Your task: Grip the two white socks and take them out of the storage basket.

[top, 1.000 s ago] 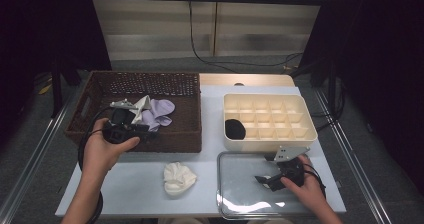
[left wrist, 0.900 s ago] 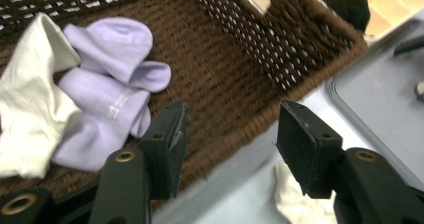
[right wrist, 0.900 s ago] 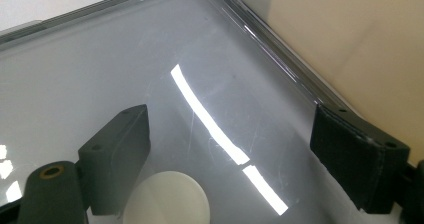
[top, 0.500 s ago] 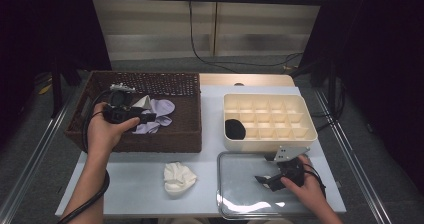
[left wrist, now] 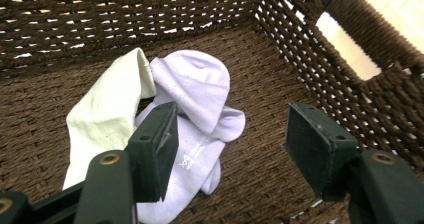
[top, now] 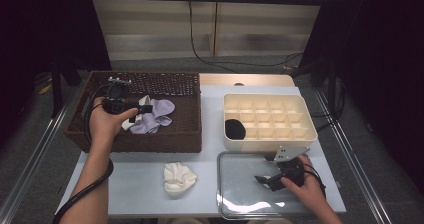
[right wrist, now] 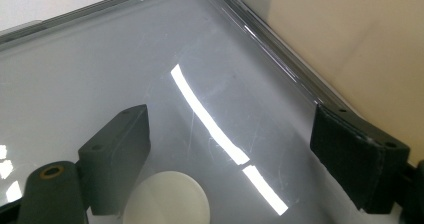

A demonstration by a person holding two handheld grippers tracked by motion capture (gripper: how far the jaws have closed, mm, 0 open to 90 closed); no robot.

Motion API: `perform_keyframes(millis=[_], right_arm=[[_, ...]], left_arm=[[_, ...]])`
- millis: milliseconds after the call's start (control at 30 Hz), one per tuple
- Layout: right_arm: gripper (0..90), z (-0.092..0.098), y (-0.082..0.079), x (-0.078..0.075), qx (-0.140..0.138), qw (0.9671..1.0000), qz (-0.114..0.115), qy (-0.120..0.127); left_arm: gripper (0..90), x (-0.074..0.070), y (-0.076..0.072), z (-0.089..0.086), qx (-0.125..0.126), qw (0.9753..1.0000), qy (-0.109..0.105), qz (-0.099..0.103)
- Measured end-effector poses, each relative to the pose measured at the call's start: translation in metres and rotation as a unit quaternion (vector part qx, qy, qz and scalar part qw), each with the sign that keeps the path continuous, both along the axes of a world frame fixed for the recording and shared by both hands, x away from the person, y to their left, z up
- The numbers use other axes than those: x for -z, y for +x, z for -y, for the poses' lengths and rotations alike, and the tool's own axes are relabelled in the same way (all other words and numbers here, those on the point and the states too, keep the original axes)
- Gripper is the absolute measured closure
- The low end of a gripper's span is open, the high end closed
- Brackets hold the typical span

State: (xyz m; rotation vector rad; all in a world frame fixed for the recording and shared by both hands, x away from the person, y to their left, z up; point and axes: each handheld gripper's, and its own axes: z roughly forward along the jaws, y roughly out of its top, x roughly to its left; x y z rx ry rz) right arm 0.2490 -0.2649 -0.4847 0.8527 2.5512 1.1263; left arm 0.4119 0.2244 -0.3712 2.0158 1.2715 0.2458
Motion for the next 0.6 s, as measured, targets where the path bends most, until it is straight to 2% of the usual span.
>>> perform_keyframes(millis=[100, 167, 333, 400, 467, 533, 600], right_arm=[[16.0, 0.000, 0.000, 0.000, 0.001, 1.0000, 0.000, 0.000], [15.9, 0.000, 0.000, 0.000, 0.001, 1.0000, 0.000, 0.000], [15.9, 0.000, 0.000, 0.000, 0.001, 1.0000, 0.000, 0.000], [15.9, 0.000, 0.000, 0.000, 0.000, 1.0000, 0.000, 0.000], [15.9, 0.000, 0.000, 0.000, 0.000, 1.0000, 0.000, 0.000], [16.0, 0.000, 0.000, 0.000, 0.000, 1.0000, 0.000, 0.000], [16.0, 0.000, 0.000, 0.000, 0.001, 1.0000, 0.000, 0.000]], left_arm=[[39.1, 0.004, 0.006, 0.001, -0.003, 0.9999, 0.008, -0.006], [39.2, 0.006, 0.009, 0.001, -0.007, 0.9999, 0.013, -0.002], [40.6, 0.010, 0.019, 0.002, -0.011, 0.9995, 0.030, -0.006], [40.6, 0.011, 0.021, 0.001, -0.016, 0.9994, 0.029, -0.006], [42.9, 0.013, 0.026, 0.000, -0.028, 0.9989, 0.027, -0.026], [43.4, 0.013, 0.029, -0.001, -0.038, 0.9982, 0.027, -0.037], [43.6, 0.012, 0.030, -0.001, -0.044, 0.9981, 0.027, -0.034]])
